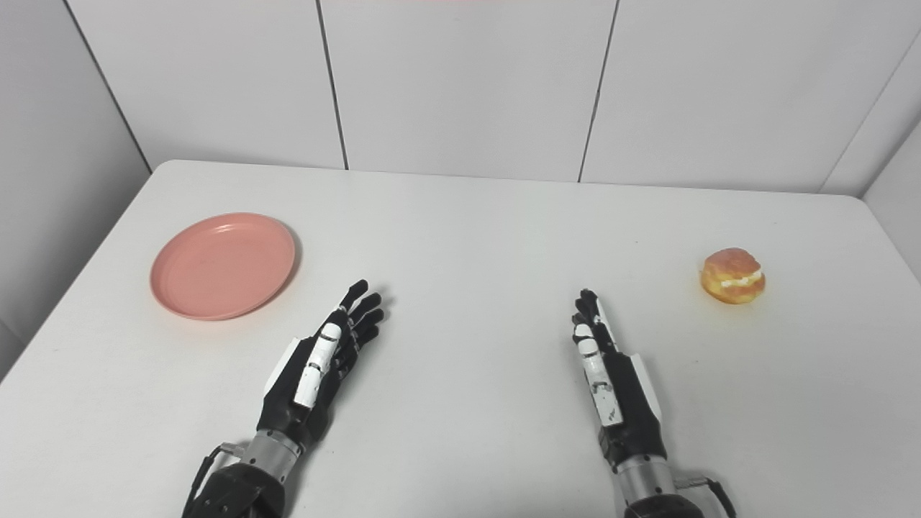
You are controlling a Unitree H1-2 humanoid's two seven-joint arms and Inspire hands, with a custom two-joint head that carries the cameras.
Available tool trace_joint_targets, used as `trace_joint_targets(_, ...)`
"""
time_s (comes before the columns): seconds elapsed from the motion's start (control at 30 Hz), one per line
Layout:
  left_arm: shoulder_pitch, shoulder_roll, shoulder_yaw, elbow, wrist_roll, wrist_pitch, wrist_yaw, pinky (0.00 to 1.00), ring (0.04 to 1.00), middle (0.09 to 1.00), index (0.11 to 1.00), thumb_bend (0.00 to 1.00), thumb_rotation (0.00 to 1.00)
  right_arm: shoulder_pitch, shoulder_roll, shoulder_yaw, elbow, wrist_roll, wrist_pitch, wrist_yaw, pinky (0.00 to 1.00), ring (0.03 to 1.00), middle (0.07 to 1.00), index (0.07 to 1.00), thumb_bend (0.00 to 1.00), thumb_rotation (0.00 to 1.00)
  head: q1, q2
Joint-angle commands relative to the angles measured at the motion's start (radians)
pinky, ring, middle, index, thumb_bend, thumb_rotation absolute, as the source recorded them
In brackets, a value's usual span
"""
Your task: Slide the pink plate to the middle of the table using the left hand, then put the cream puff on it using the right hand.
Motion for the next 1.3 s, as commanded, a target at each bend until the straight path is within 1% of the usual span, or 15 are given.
trace_joint_targets(0.0, 0.019, 0.006, -0.005, 0.010, 0.006, 0.044, -0.004, 1.00, 1.000, 1.000, 1.000, 0.45, 1.00, 0.004, 0.001, 0.003, 0.001, 0.006, 0.018, 0.007, 1.00, 1.000, 1.000, 1.000, 0.22, 1.00, 0.002, -0.001)
trace_joint_targets(0.2, 0.019, 0.007, -0.007, 0.008, 0.009, 0.045, -0.004, 1.00, 1.000, 1.000, 1.000, 0.45, 1.00, 0.006, 0.001, 0.004, -0.005, 0.003, 0.027, 0.004, 1.00, 1.000, 1.000, 1.000, 0.22, 1.00, 0.001, 0.001)
trace_joint_targets(0.37, 0.021, 0.007, -0.007, 0.003, 0.010, 0.051, -0.002, 1.00, 1.000, 1.000, 1.000, 0.45, 1.00, 0.007, 0.001, 0.004, -0.008, 0.003, 0.032, 0.003, 1.00, 1.000, 1.000, 1.000, 0.24, 1.00, 0.000, 0.001)
trace_joint_targets(0.67, 0.020, 0.006, -0.007, 0.006, 0.013, 0.049, -0.001, 1.00, 1.000, 1.000, 1.000, 0.46, 1.00, 0.008, -0.001, 0.005, -0.015, -0.001, 0.036, 0.003, 0.99, 1.000, 1.000, 1.000, 0.23, 1.00, 0.000, 0.002)
trace_joint_targets(0.87, 0.018, 0.004, -0.005, 0.011, 0.008, 0.045, -0.001, 1.00, 1.000, 1.000, 1.000, 0.44, 1.00, 0.006, 0.002, 0.004, -0.010, 0.001, 0.035, 0.002, 0.99, 1.000, 1.000, 1.000, 0.22, 1.00, 0.000, 0.000)
trace_joint_targets(1.03, 0.019, 0.007, -0.009, 0.014, 0.015, 0.043, -0.002, 1.00, 1.000, 1.000, 1.000, 0.46, 1.00, 0.007, -0.001, 0.005, 0.000, 0.009, 0.020, 0.011, 1.00, 1.000, 1.000, 1.000, 0.21, 1.00, 0.005, -0.012)
trace_joint_targets(1.07, 0.020, 0.006, -0.009, 0.015, 0.016, 0.041, -0.001, 1.00, 1.000, 1.000, 1.000, 0.46, 1.00, 0.008, -0.001, 0.004, 0.004, 0.011, 0.020, 0.010, 1.00, 1.000, 1.000, 1.000, 0.21, 1.00, 0.016, -0.028)
trace_joint_targets(1.1, 0.020, 0.005, -0.010, 0.016, 0.016, 0.041, -0.001, 1.00, 1.000, 1.000, 1.000, 0.45, 1.00, 0.008, 0.000, 0.004, 0.007, 0.011, 0.020, 0.009, 1.00, 1.000, 1.000, 1.000, 0.21, 1.00, 0.016, -0.028)
trace_joint_targets(1.13, 0.020, 0.003, -0.010, 0.022, 0.016, 0.037, -0.001, 1.00, 1.000, 1.000, 1.000, 0.45, 1.00, 0.008, 0.001, 0.003, 0.012, 0.011, 0.018, 0.008, 1.00, 1.000, 1.000, 1.000, 0.21, 1.00, 0.029, -0.040)
trace_joint_targets(1.17, 0.019, 0.002, -0.010, 0.028, 0.015, 0.033, -0.001, 1.00, 1.000, 1.000, 1.000, 0.45, 1.00, 0.008, 0.002, 0.002, 0.015, 0.012, 0.014, 0.006, 0.99, 0.999, 1.000, 1.000, 0.21, 1.00, 0.029, -0.040)
trace_joint_targets(1.2, 0.017, 0.000, -0.010, 0.038, 0.014, 0.025, -0.002, 1.00, 1.000, 1.000, 1.000, 0.44, 1.00, 0.007, 0.003, 0.001, 0.022, 0.013, 0.006, 0.006, 0.99, 0.999, 1.000, 1.000, 0.21, 1.00, 0.047, -0.057)
trace_joint_targets(1.23, 0.016, -0.001, -0.011, 0.045, 0.013, 0.020, -0.003, 1.00, 1.000, 1.000, 1.000, 0.44, 1.00, 0.007, 0.003, 0.000, 0.029, 0.015, -0.001, 0.006, 0.99, 0.997, 1.000, 1.000, 0.20, 1.00, 0.051, -0.060)
trace_joint_targets(1.27, 0.013, -0.004, -0.012, 0.054, 0.013, 0.016, -0.004, 1.00, 1.000, 1.000, 1.000, 0.44, 1.00, 0.006, 0.001, -0.001, 0.041, 0.018, -0.013, 0.009, 0.99, 0.996, 1.000, 1.000, 0.20, 1.00, 0.071, -0.080)
